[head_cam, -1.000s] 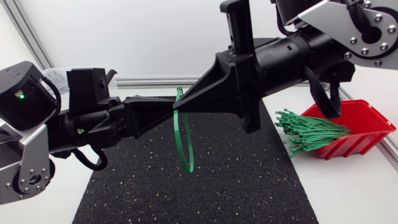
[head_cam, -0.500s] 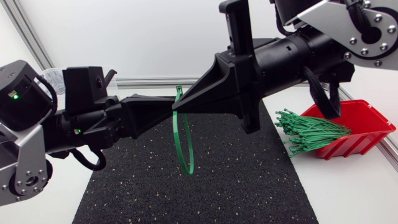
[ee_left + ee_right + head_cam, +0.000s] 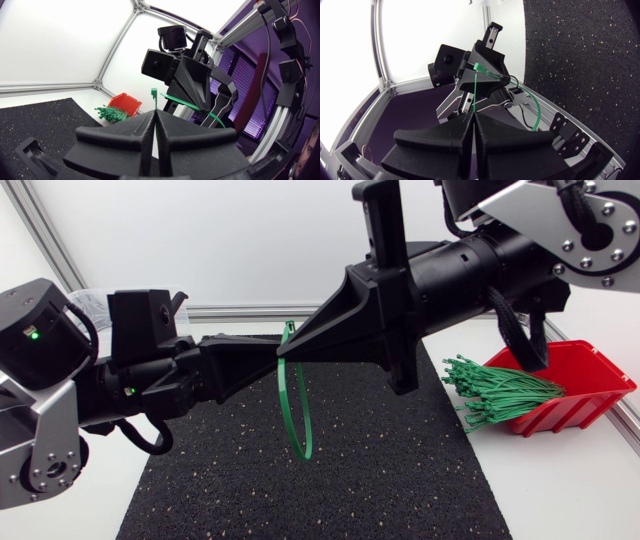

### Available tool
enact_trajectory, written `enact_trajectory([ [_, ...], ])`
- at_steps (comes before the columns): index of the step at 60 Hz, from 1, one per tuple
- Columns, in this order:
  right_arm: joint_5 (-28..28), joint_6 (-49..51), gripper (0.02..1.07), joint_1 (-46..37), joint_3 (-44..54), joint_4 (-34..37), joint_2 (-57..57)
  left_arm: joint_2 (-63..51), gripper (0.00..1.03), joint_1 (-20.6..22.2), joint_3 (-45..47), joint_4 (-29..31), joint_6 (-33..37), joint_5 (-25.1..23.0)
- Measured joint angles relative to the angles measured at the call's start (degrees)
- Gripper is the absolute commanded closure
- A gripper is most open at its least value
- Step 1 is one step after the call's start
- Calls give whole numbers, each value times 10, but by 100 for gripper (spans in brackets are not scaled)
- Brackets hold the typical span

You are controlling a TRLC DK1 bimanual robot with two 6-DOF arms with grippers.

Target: Take a green cable tie from the red box, thread the tail through the head to close it, then place it in the transparent bin on the left.

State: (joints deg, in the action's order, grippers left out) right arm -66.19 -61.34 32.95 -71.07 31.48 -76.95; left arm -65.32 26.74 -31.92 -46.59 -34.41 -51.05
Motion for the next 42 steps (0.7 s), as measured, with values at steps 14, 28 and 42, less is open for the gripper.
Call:
enact_trajectory([
  [14, 0, 0, 101, 0, 0, 0, 0, 1, 100, 0, 0, 0, 0, 0],
  [28, 0, 0, 101, 0, 0, 0, 0, 13, 100, 0, 0, 0, 0, 0],
  [42, 0, 0, 101, 0, 0, -1, 0, 14, 100, 0, 0, 0, 0, 2],
])
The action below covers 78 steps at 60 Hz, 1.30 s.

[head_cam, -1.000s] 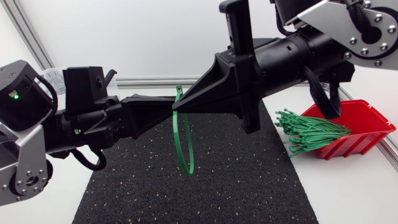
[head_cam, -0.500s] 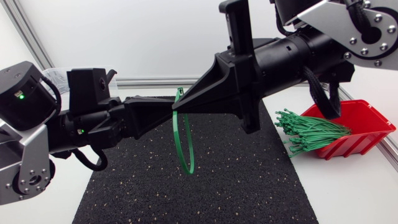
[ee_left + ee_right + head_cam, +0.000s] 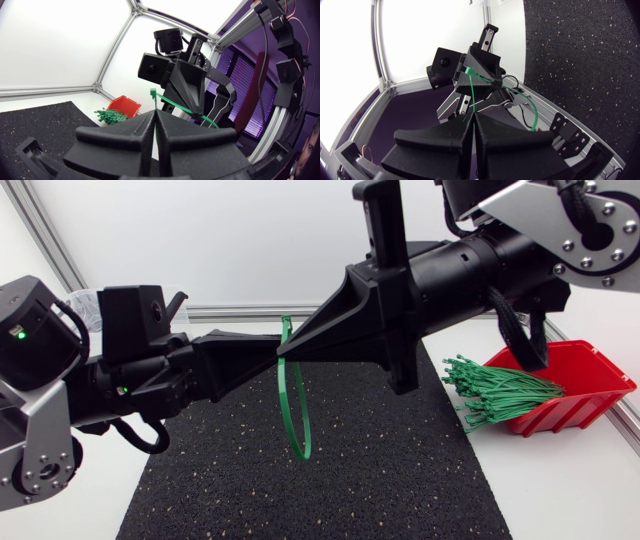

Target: Take a green cable tie from the red box, thread the tail through the head to close it, then place it in the transparent bin on the left.

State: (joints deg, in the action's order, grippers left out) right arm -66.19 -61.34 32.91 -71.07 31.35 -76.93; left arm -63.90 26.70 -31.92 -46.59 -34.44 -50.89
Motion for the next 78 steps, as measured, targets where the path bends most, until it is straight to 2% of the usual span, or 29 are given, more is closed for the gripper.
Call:
enact_trajectory([
  [44, -2, 0, 101, -8, 0, -1, 5, 14, 100, 12, 12, 0, 0, 5],
  [59, -2, 0, 101, -8, 0, 0, 5, 23, 100, 24, 12, 2, 9, 33],
  [78, -7, 0, 101, -24, 0, 4, 5, 32, 100, 61, 37, 11, 50, 64],
])
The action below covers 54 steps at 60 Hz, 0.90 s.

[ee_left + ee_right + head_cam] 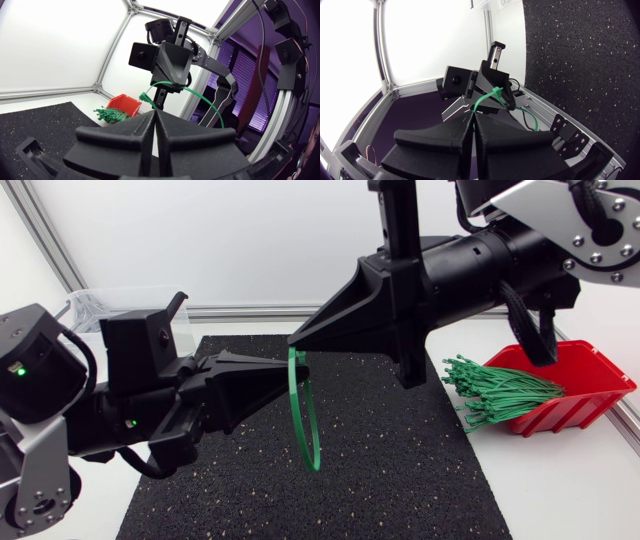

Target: Take a green cable tie from the red box, thread the tail through the head to close it, then place it in the transparent bin on the left.

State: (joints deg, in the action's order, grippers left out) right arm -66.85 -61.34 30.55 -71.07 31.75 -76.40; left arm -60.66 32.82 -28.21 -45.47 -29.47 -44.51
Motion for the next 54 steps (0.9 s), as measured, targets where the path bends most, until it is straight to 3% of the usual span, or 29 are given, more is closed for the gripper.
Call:
enact_trajectory([
  [23, 2, 0, 101, -2, 0, 4, 0, 2, 100, -24, -9, 2, 9, 0],
  [54, 4, 0, 101, 1, -1, 9, -13, 25, 100, -13, -10, 25, 13, 17],
])
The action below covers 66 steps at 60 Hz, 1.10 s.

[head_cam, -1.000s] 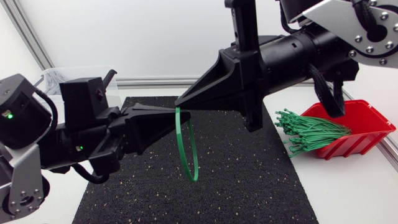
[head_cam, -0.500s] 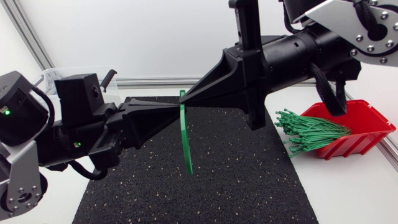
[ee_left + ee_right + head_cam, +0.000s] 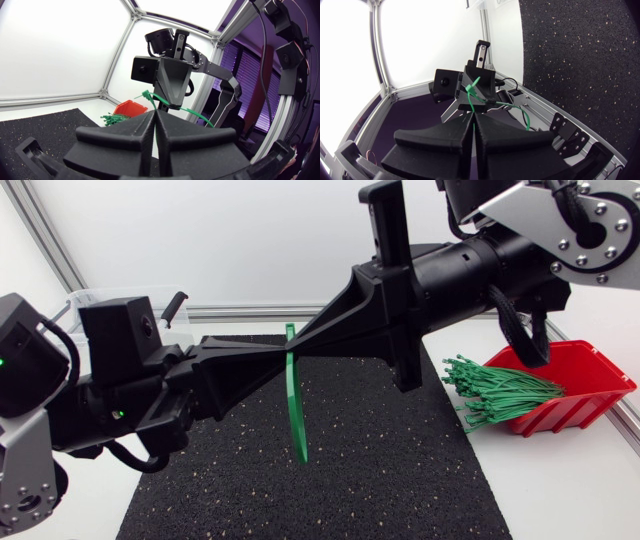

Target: Take a green cable tie from the red box, thread the tail through the head to close it, then place it in the transparent bin on the left.

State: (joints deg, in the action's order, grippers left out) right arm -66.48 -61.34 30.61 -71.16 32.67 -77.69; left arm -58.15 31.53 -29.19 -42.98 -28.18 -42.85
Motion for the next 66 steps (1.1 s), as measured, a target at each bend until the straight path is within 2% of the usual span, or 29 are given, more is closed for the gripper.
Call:
enact_trajectory([
  [19, -4, 0, 101, -9, -2, 4, 3, 8, 100, 35, 8, 12, 46, 36],
  [48, 6, 0, 101, -27, 0, 17, 3, -16, 100, 26, 8, 6, 118, 55],
  [66, 9, 0, 101, -30, 12, 16, 9, -24, 100, 26, 8, 5, 132, 59],
])
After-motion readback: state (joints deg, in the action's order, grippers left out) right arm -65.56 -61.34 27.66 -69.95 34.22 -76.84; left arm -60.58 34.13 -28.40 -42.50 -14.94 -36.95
